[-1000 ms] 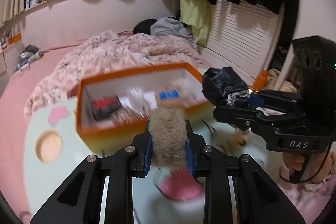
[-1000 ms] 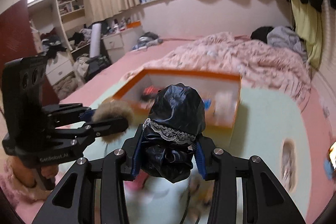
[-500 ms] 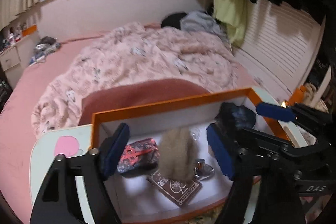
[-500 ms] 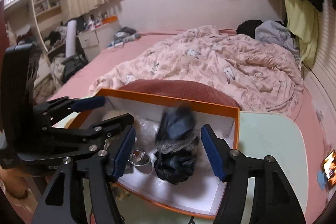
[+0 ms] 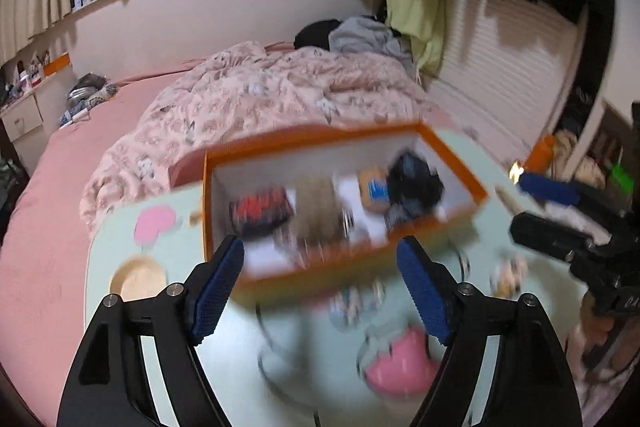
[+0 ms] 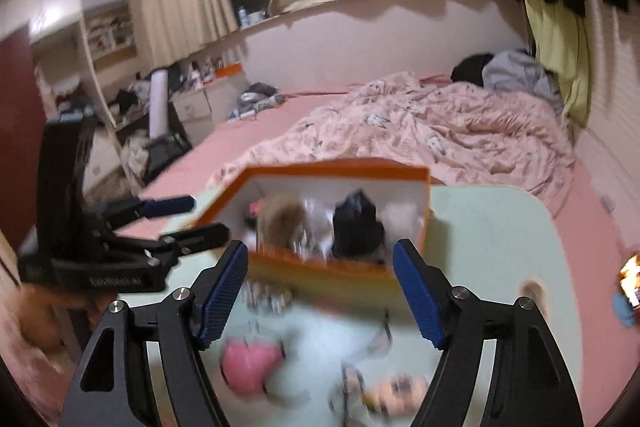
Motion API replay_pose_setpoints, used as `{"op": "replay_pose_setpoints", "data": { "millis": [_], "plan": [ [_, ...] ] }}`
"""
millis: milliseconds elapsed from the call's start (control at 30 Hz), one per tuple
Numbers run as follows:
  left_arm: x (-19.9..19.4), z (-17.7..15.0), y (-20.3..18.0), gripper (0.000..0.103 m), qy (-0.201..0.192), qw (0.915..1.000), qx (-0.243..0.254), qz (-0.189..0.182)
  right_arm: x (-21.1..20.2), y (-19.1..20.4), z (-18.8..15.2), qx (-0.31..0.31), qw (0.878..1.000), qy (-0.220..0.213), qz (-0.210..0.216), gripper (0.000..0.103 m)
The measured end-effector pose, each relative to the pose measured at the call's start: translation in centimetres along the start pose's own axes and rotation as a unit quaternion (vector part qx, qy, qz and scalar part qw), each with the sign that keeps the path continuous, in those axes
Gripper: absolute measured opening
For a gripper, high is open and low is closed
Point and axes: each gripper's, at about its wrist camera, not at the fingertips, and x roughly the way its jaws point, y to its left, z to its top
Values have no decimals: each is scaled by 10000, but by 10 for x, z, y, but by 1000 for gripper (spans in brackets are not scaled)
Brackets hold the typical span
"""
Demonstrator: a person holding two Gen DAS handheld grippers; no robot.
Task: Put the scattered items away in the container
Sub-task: 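Withdraw both open grippers back over the table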
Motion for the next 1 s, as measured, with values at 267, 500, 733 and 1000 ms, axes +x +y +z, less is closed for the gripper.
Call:
{"op": "replay_pose_setpoints", "data": {
  "millis": [267, 500, 733, 1000],
  "plan": [
    [12, -76, -24, 80, 193, 9993, -183, 255, -19, 5, -77, -207, 9968, 680, -369, 81],
    [29, -85, -24, 93, 403, 9983, -255, 341, -1, 23, -89, -838, 9883, 1109, -620, 84],
    [33, -89, -25, 103, 416, 9983, -249, 330, 23, 16, -100, -776, 9818, 1635, -571, 96],
    [35, -87, -26, 103, 396, 9985, -231, 312, 23, 15, -101, -771, 9818, 1639, -572, 98]
  ]
}}
